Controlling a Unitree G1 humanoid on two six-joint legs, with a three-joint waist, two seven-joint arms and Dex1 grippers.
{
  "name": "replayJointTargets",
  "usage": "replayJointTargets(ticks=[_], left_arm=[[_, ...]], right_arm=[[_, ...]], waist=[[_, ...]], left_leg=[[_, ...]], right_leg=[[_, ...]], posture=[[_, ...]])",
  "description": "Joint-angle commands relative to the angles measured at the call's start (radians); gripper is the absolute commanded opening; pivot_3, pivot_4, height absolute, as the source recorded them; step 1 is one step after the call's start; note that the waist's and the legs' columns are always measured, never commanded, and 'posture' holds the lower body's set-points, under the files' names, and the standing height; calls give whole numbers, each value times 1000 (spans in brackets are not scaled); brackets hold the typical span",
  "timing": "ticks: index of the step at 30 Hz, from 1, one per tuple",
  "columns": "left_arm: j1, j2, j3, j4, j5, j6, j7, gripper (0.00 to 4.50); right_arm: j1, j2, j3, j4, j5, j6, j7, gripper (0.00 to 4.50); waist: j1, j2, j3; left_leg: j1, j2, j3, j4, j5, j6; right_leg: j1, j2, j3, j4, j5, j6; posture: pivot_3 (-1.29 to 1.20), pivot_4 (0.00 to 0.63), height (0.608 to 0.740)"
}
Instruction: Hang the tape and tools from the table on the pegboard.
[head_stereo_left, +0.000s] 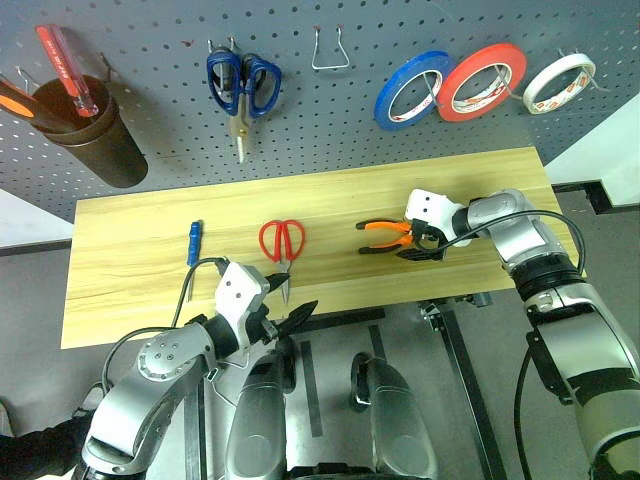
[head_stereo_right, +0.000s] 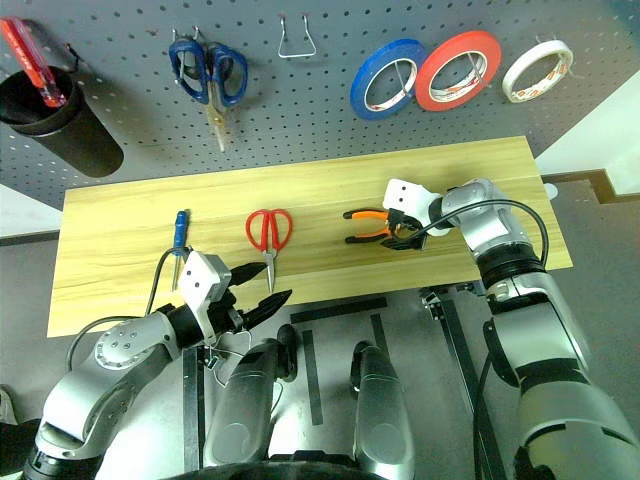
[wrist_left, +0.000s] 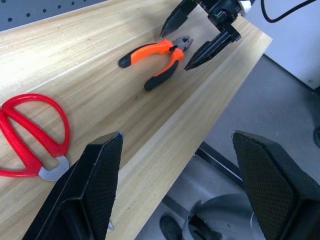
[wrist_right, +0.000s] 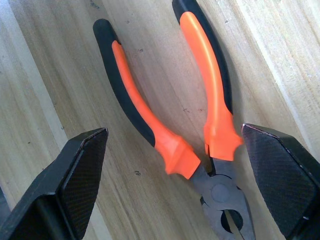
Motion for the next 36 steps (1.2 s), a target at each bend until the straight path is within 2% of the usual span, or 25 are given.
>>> replayJointTargets(ticks=[1, 25, 28, 32, 36], left_arm=[[8, -1, -12, -43, -16, 0, -2, 3641], [70, 1, 7, -140, -42, 51, 39, 3641], [75, 2, 13, -148, -48, 58, 45, 3641], [81, 7, 15, -150, -52, 57, 48, 3641], [77, 9, 13, -148, -54, 57, 51, 3641]], right_arm=[[-22, -6, 0, 5, -3, -15, 6, 4465], [-48, 61, 33, 83, -51, -16, -42, 4465], [-49, 67, 32, 90, -53, -15, -48, 3905], [-55, 70, 31, 104, -60, -15, -64, 2597], [-58, 67, 27, 110, -61, -17, -64, 2536]], waist=[[0, 0, 0], [-1, -1, 19], [-1, 0, 21], [-2, 0, 22], [-2, 0, 23]], left_leg=[[0, 0, 0, 0, 0, 0], [1, 0, -1, 1, 0, 0], [1, 0, -1, 1, 0, 0], [1, 0, -1, 1, 0, 0], [1, 0, -1, 1, 0, 0]], right_leg=[[0, 0, 0, 0, 0, 0], [1, -1, 0, 0, 0, 0], [1, -1, 0, 0, 0, 0], [1, -1, 0, 0, 0, 0], [2, -1, 0, 0, 0, 0]], posture=[[51, 455, 717], [54, 498, 717], [54, 501, 717], [52, 502, 717], [51, 501, 717]])
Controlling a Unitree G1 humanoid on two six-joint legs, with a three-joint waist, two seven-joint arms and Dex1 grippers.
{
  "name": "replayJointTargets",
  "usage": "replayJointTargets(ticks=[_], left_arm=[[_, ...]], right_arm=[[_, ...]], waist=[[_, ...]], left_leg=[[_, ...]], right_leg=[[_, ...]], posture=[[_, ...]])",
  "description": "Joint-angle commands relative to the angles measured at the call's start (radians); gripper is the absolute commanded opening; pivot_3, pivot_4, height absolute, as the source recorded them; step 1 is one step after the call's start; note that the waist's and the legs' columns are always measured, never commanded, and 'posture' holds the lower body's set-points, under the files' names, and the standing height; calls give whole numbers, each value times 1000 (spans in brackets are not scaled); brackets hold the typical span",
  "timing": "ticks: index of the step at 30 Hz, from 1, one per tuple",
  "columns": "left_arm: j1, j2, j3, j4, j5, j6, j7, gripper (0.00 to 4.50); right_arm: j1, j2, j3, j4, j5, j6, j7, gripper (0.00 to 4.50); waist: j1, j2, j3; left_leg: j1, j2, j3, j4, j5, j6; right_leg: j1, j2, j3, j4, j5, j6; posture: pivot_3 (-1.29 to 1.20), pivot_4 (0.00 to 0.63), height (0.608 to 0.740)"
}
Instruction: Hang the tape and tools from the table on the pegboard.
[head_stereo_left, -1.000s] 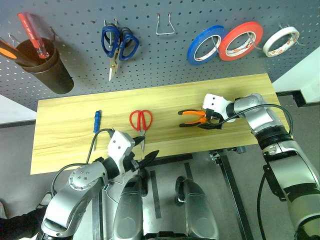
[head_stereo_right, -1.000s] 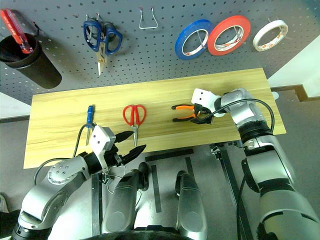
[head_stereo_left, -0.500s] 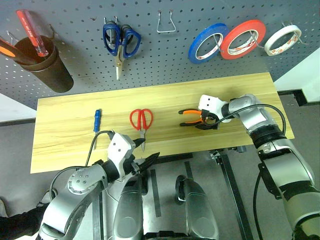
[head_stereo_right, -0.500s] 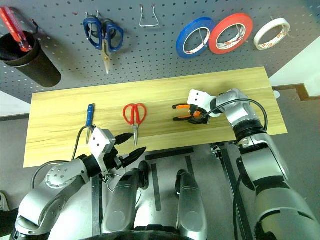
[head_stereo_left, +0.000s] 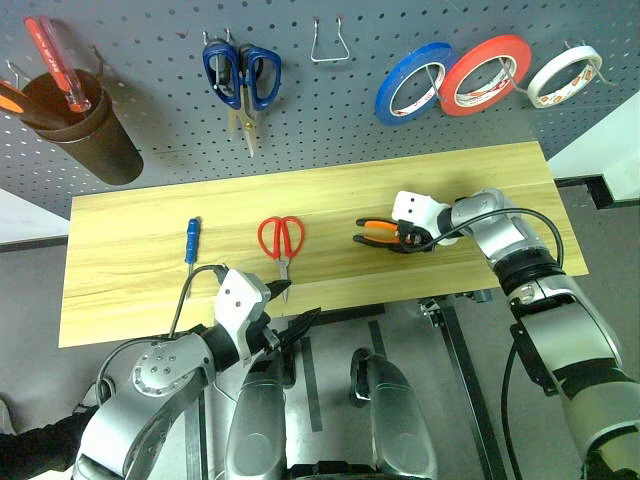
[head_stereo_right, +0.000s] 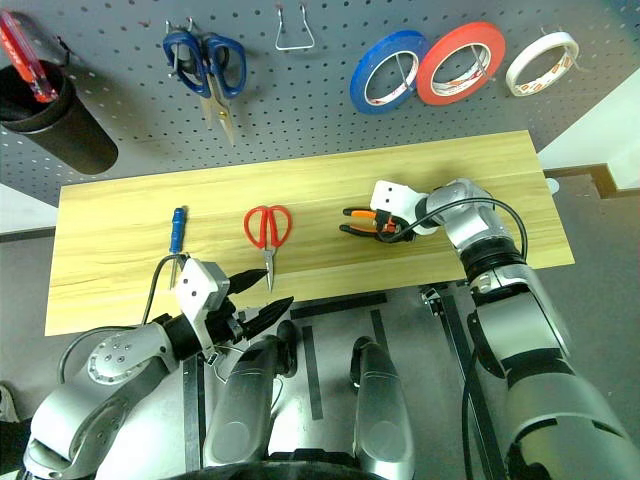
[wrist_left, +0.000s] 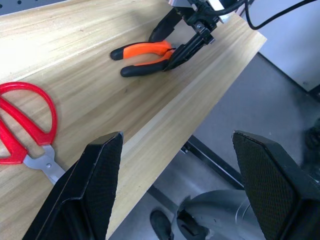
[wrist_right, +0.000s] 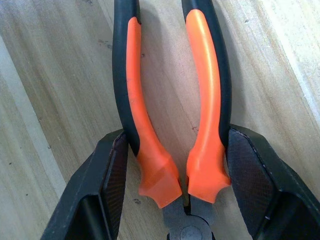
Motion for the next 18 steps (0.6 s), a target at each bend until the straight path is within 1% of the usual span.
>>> replayJointTargets(ticks=[1, 7, 10, 11, 13, 14, 16, 18], left_arm=[[11, 6, 5, -40, -15, -4, 0, 3641], [4, 6, -3, -25, -10, -14, -6, 3641], [-13, 4, -13, -2, -1, -26, -14, 3641], [-21, 3, -18, 13, 5, -36, -20, 3641], [-48, 8, -23, 41, 19, -55, -34, 3641], [-61, 6, -28, 67, 28, -72, -42, 3641], [-98, -1, -35, 114, 42, -102, -59, 3641], [-148, -10, -42, 166, 54, -133, -78, 3641]], right_arm=[[-6, -4, 0, 9, -3, -3, -6, 2536], [12, -15, -6, -8, 1, 4, -5, 2536], [40, -29, -29, -72, 27, 25, 6, 2536], [55, -35, -38, -105, 37, 33, 11, 2536], [96, -57, -62, -219, 64, 75, 29, 2536], [117, -64, -70, -269, 76, 95, 31, 2536], [170, -83, -90, -400, 96, 151, 35, 2536], [234, -105, -121, -573, 127, 232, 41, 2536]], waist=[[0, 0, 0], [0, 0, 0], [1, 0, 0], [3, 0, 0], [6, 0, 0], [6, 1, -1], [5, 2, -1], [5, 2, -4]], left_leg=[[0, 0, 0, 0, 0, 0], [1, 0, 0, 0, 0, 0], [1, 0, 0, 0, 0, 0], [1, 0, 0, 0, 0, 0], [1, 0, -1, 0, 0, 0], [0, -1, -1, 0, 0, 0], [0, -1, -1, 0, 0, 0], [0, -1, -1, 0, 0, 0]], right_leg=[[0, 0, 0, 0, 0, 0], [1, 0, 0, 0, 0, 0], [1, 0, 0, 0, 0, 0], [1, 0, 0, 0, 0, 0], [2, 0, -1, 0, 0, 0], [2, 0, -1, 0, 0, 0], [2, 0, -2, 0, 0, 0], [2, 0, -2, 0, 0, 1]], posture=[[51, 501, 717], [48, 492, 717], [49, 471, 717], [52, 453, 717], [53, 436, 717], [52, 407, 717], [54, 383, 717], [54, 346, 717]])
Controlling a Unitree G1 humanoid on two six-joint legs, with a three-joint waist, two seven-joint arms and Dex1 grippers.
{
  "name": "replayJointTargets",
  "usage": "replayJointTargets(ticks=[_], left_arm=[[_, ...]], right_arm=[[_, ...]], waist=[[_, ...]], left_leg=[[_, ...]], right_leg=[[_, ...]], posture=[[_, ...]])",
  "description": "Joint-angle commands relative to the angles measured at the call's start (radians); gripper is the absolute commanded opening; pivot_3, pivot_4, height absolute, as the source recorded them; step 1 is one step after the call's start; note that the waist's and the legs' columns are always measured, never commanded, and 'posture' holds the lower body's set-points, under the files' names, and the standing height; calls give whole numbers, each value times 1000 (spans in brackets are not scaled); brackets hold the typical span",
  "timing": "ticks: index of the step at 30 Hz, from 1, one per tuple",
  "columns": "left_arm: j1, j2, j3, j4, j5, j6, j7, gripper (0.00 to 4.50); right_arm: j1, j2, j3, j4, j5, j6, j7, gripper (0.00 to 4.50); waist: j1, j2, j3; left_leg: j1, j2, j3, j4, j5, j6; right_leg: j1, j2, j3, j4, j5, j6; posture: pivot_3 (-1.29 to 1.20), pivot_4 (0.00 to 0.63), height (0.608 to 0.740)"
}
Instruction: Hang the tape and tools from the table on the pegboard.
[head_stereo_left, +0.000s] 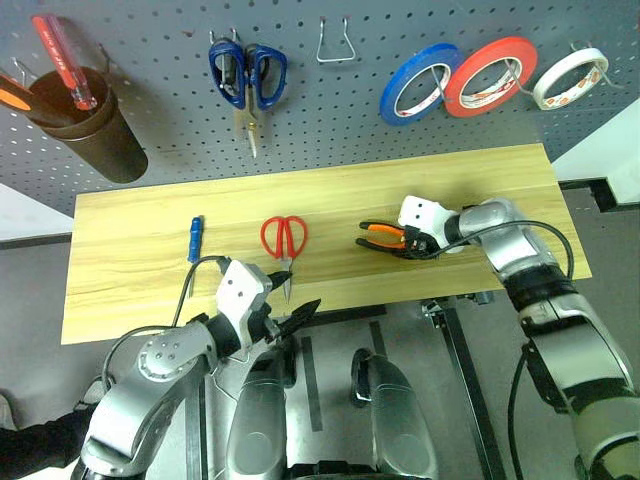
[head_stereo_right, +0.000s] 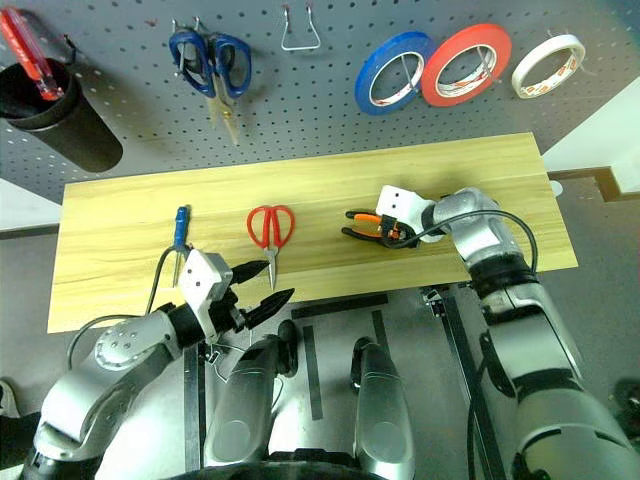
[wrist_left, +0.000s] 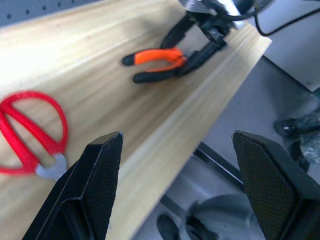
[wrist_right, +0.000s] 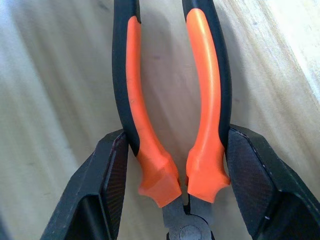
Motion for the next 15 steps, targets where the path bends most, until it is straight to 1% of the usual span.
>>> replayJointTargets(ticks=[1, 4, 9, 12, 15], left_arm=[[-55, -14, -18, 66, 22, -76, -39, 3641], [-113, -28, -21, 137, 31, -127, -70, 3641], [-187, -64, -23, 256, 45, -229, -121, 3641], [-225, -89, -17, 315, 47, -283, -145, 3641], [-266, -116, -3, 369, 41, -332, -166, 3641]], right_arm=[[78, -43, -75, -298, 69, 122, 11, 2536], [152, -72, -114, -497, 101, 231, 2, 2536], [261, -89, -183, -759, 153, 372, -55, 2536], [310, -75, -235, -891, 189, 443, -112, 2536], [326, -32, -296, -1003, 263, 479, -168, 2536]], waist=[[0, 0, -2], [-1, -1, -13], [0, -5, -56], [0, -6, -84], [-2, -8, -109]], left_leg=[[0, 0, 0, 0, 0, 0], [-1, 0, -1, 0, 0, -1], [-2, -1, 0, 0, 1, -1], [-2, -1, 0, 0, 1, -1], [-2, -2, -1, 2, 1, -1]], right_leg=[[0, 0, 0, 0, 0, 0], [0, 1, -1, 0, 0, 0], [0, 1, -3, -1, 0, 0], [1, 1, -4, -1, 0, 0], [3, 1, -4, -1, 1, 2]], posture=[[52, 331, 717], [47, 292, 717], [28, 223, 717], [17, 194, 717], [5, 166, 717]])
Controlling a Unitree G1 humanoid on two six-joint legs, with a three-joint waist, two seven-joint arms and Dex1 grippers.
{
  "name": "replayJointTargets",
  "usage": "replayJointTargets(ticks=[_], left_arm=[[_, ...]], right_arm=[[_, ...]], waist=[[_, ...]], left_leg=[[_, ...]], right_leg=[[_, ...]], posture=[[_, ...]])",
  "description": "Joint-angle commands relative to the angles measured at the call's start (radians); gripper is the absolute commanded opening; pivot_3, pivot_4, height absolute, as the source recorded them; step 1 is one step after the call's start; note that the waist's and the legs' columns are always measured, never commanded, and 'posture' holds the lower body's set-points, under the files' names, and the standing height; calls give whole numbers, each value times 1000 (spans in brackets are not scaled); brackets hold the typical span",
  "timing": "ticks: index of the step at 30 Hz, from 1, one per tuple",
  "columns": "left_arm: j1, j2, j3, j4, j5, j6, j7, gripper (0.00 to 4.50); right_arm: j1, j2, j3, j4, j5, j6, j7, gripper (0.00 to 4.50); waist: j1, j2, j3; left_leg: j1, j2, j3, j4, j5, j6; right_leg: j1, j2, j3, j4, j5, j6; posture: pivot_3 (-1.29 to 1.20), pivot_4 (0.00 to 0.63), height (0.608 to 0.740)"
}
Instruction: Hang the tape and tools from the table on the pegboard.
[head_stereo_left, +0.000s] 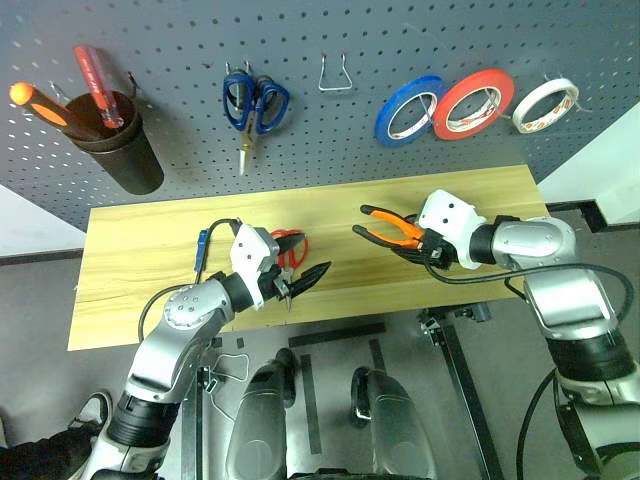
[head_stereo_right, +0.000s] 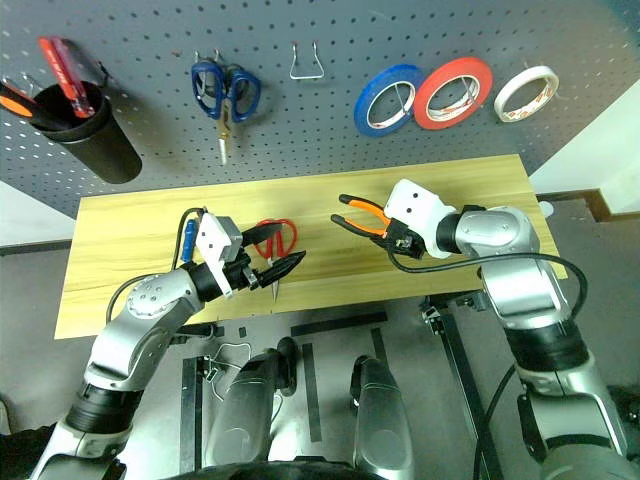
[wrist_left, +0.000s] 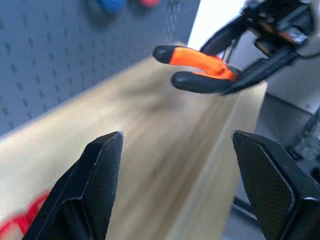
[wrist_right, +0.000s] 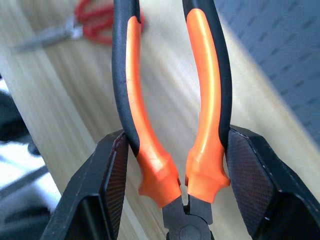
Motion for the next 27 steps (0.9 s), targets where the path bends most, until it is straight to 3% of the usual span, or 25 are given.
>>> replayJointTargets(ticks=[1, 6, 11, 17, 27], left_arm=[[-40, -27, 17, 38, -6, -78, -30, 3641], [-96, -65, 32, 100, -13, -143, -44, 3641], [-105, -93, 67, 100, -42, -176, -51, 3641], [-88, -142, 167, 60, -52, -255, 39, 3641], [-50, -139, 185, 62, 4, -318, 116, 3641]], right_arm=[[-9, 48, -100, -175, 101, 37, -67, 2536], [-131, 174, -127, -282, 203, 85, -199, 2536], [-252, 249, -108, -237, 212, 64, -326, 2536], [-419, 361, -56, 115, 92, -145, -548, 2536], [-626, 417, -36, 564, 32, -426, -656, 2535]], waist=[[-2, -1, -19], [-7, -2, -54], [-5, -6, -79], [-9, -7, -94], [-8, -7, -94]], left_leg=[[0, 0, 0, 0, 0, 0], [3, 0, -1, 1, 1, -1], [3, 1, -3, 1, 2, -2], [6, 1, -3, 4, 3, -1], [4, 2, -2, 4, 5, 2]], right_leg=[[1, 0, 0, 0, 0, 0], [3, 3, 0, 0, 2, -1], [4, 4, -1, 1, 3, -3], [7, 4, -1, 2, 6, -3], [6, 5, -1, 2, 9, -2]], posture=[[1, 160, 717], [-1, 141, 717], [7, 138, 717], [2, 144, 717], [22, 170, 717]])
